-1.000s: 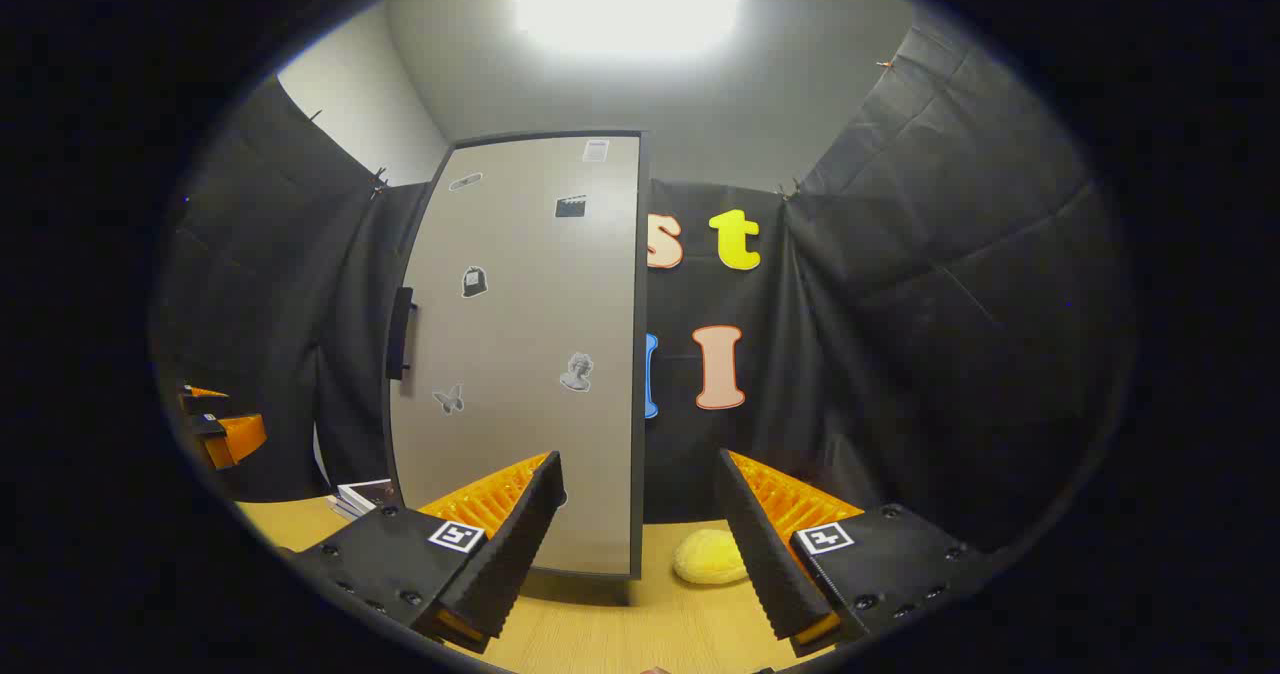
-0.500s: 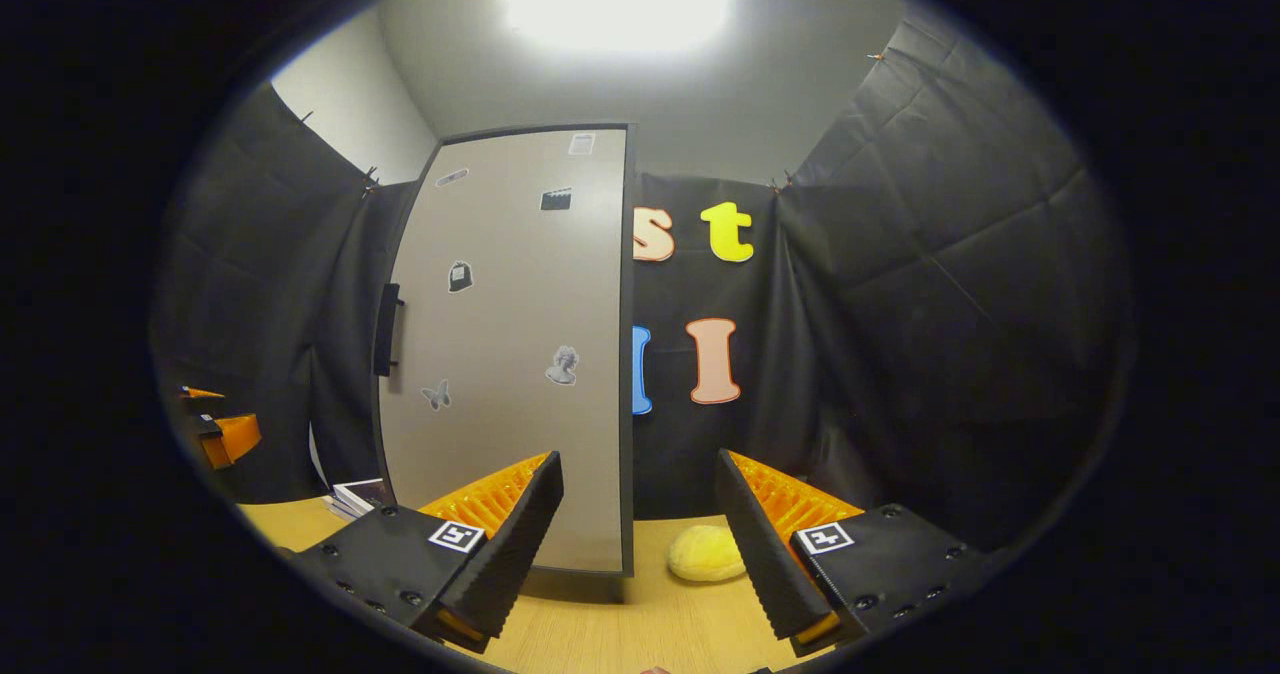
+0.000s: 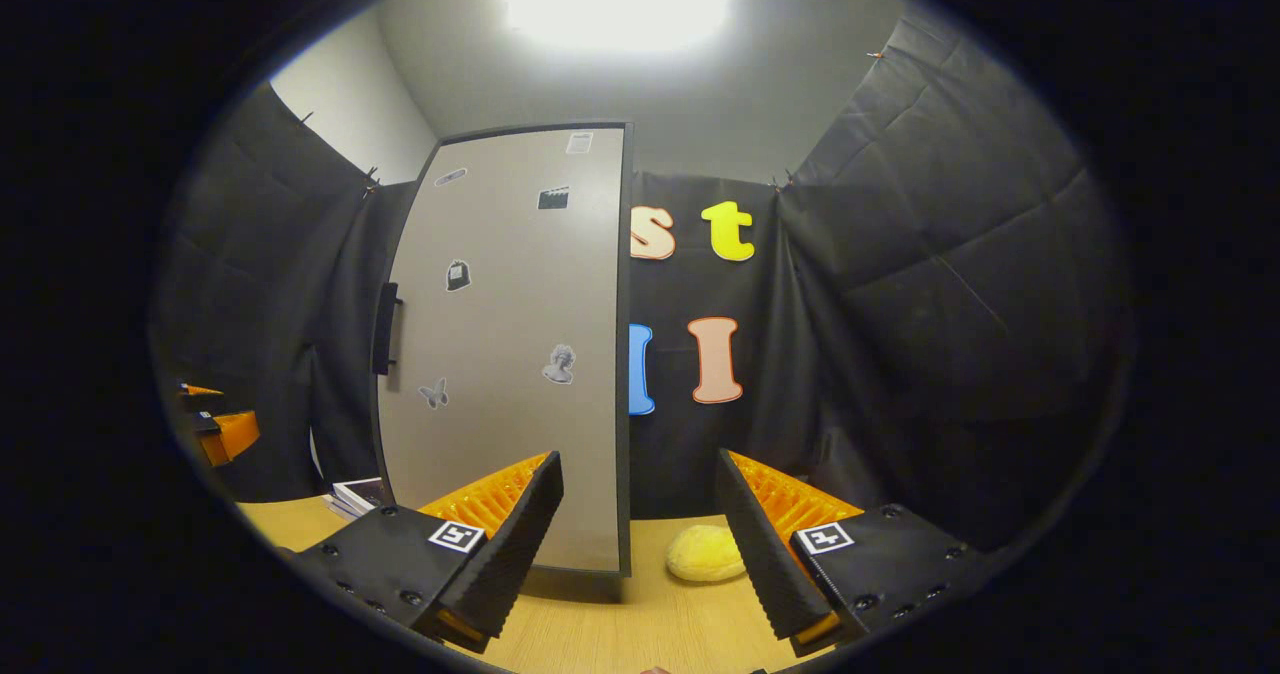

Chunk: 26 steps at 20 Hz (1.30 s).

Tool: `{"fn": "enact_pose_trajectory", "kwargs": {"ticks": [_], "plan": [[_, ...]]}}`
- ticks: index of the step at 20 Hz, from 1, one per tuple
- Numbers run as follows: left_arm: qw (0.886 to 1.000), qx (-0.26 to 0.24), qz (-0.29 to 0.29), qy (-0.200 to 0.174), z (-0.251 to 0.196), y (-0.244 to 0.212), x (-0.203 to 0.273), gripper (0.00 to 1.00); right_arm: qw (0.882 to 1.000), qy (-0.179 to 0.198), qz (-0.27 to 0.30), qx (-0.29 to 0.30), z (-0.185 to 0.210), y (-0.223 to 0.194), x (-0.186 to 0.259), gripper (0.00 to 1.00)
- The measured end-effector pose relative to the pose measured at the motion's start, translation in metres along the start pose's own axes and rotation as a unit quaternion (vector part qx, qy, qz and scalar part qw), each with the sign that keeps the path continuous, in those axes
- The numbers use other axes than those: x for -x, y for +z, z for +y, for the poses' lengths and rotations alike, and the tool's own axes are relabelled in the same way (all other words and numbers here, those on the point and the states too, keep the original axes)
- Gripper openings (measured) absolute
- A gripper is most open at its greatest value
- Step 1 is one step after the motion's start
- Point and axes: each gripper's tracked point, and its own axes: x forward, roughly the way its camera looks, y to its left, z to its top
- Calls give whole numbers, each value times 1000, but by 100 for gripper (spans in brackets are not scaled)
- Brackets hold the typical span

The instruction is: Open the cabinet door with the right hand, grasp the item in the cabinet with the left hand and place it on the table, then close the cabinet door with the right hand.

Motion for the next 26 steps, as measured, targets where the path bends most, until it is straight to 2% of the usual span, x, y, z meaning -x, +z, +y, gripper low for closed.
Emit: {"fn": "enact_pose_trajectory", "kwargs": {"ticks": [5,6,9,12,18,19,20,26], "plan": [[1000,-4,5,26,3,-4,11,91,1000,27,2,-6,1,-2,-2,97],[999,-6,6,34,5,-5,15,89,999,38,0,-4,5,0,-2,97],[998,-13,12,60,23,-15,29,89,997,74,-7,0,32,8,-16,97],[997,-3,18,68,37,-21,30,91,995,95,-7,-14,59,24,-29,97],[996,-15,3,84,103,-16,27,91,994,103,-29,-32,120,71,-66,97],[996,-14,3,88,117,-20,27,89,994,104,-27,-34,131,76,-71,97],[996,-12,2,93,130,-21,24,91,993,106,-25,-36,142,80,-77,96],[993,-9,8,120,198,-36,20,89,994,99,-22,-27,197,94,-104,96]]}}
